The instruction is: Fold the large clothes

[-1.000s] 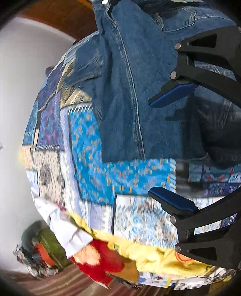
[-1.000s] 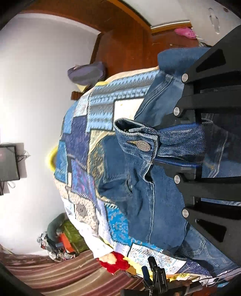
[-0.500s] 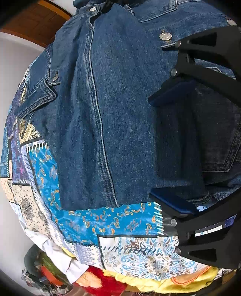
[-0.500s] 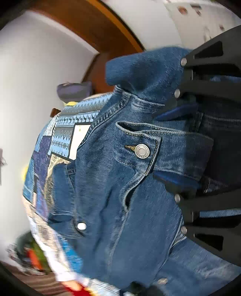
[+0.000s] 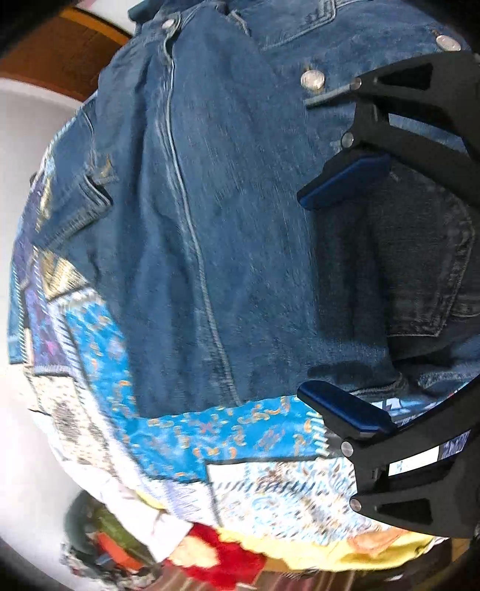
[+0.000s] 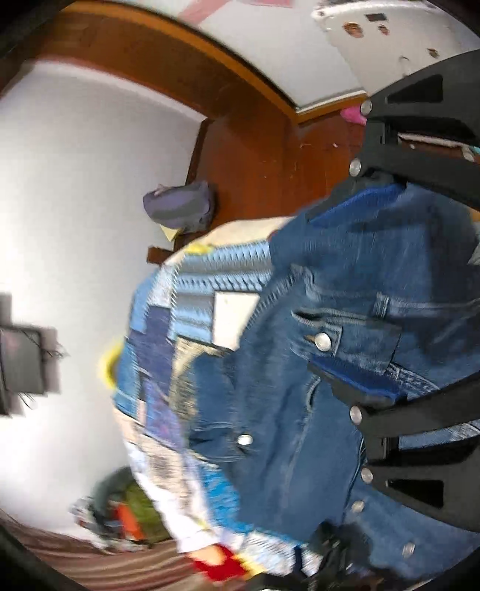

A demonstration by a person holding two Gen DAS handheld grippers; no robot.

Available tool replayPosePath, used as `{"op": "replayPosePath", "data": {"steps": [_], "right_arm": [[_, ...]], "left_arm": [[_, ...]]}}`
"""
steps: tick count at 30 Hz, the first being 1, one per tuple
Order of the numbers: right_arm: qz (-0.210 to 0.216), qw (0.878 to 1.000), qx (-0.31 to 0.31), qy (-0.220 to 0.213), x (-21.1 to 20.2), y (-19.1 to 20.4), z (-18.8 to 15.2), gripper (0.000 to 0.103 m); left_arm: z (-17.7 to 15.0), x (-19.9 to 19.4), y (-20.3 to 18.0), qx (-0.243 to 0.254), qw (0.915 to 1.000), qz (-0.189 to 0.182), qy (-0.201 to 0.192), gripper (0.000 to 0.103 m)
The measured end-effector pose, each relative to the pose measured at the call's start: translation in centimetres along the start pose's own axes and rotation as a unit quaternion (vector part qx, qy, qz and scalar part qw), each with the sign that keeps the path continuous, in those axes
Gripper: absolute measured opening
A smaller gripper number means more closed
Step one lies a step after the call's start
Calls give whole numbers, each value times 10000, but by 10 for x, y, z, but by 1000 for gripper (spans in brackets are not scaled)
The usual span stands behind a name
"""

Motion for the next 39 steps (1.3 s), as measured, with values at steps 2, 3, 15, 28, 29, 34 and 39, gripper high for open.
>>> {"op": "replayPosePath", "data": {"steps": [2,3,15,28,29,34,39], "right_arm": [[112,9992,371,-81,-19,-19,1,94],[166,9985,518,-117,-25,-26,1,94],[597,9665,2479,278,-42,-102,-89,94],[1362,8578,4886,827,38,-162,-180,90],[1372,8553,4927,825,45,-164,-178,83],[1357,8556,4899,978,76,-155,-166,57],[612,9009,4220,810,69,-152,-141,23]], "left_arm": [[8,-15,-4,39,9998,-41,-188,95],[11,-19,-6,48,9997,-56,-244,95],[57,-83,-57,210,9918,-701,-1050,95],[23,-54,-99,494,9946,-713,-577,95],[21,-53,-98,494,9948,-693,-563,95],[14,-49,-90,392,9961,-610,-510,95],[15,-52,-77,216,9964,-615,-536,95]]}}
Point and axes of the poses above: each gripper's, at about its wrist camera, not at the fingertips, and x roughly the way its jaws point, y to its left, z to its top, the point moved 6 cm from there along x, roughly the way its jaws point, and after that the axes turned 9 degrees about z, right-handed, at the moved point
